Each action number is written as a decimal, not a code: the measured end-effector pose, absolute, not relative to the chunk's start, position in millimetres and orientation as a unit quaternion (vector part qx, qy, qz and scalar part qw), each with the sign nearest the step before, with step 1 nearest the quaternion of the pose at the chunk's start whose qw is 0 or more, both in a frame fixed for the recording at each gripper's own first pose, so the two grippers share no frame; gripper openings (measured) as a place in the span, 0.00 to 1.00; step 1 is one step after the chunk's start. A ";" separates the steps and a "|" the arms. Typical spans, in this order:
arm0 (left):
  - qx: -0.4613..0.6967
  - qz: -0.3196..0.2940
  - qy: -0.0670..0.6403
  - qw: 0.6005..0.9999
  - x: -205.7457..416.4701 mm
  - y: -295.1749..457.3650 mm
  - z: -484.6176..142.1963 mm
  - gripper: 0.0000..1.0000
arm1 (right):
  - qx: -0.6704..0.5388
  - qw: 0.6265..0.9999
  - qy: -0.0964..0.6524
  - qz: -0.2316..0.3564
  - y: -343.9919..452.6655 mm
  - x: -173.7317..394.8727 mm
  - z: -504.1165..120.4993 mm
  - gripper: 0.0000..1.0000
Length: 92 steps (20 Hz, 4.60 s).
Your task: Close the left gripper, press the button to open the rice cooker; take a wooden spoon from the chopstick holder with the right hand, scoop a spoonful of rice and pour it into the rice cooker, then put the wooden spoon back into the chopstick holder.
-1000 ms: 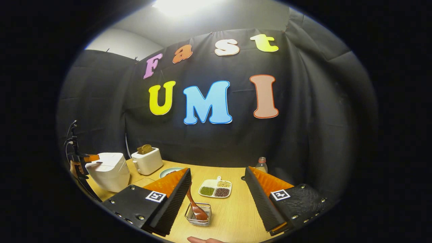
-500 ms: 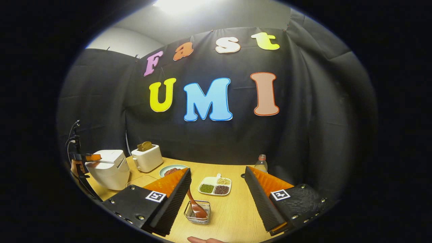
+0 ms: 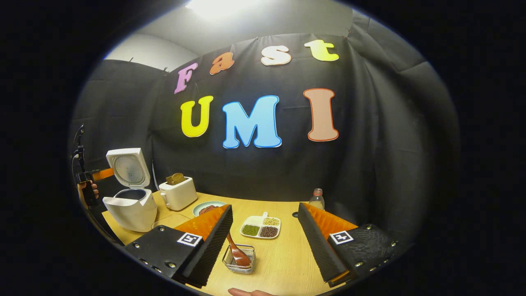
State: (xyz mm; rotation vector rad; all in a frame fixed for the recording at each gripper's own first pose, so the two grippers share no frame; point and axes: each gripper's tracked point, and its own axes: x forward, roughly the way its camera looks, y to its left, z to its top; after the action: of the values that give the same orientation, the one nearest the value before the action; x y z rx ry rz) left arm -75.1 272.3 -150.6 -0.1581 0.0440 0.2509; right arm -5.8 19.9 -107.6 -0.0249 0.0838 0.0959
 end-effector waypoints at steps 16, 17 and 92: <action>-0.042 0.044 0.000 0.998 -75.9 180.4 -133.9 0.96 | -0.029 0.987 0.115 0.110 88.2 58.4 -200.2 0.97; -0.043 0.039 -0.002 0.998 -78.0 175.5 -131.8 0.95 | -0.031 0.985 0.124 0.114 94.0 64.5 -209.7 0.98; -0.031 -0.004 -0.018 0.999 -99.9 165.6 -149.0 0.96 | 0.035 0.973 0.138 0.180 280.3 125.3 -199.4 0.10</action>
State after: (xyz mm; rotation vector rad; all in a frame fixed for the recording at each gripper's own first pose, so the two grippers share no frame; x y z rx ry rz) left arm -99.9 165.6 -149.0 -0.0613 -0.0361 -0.0080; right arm 125.3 280.3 -199.4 0.0699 0.2791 0.3628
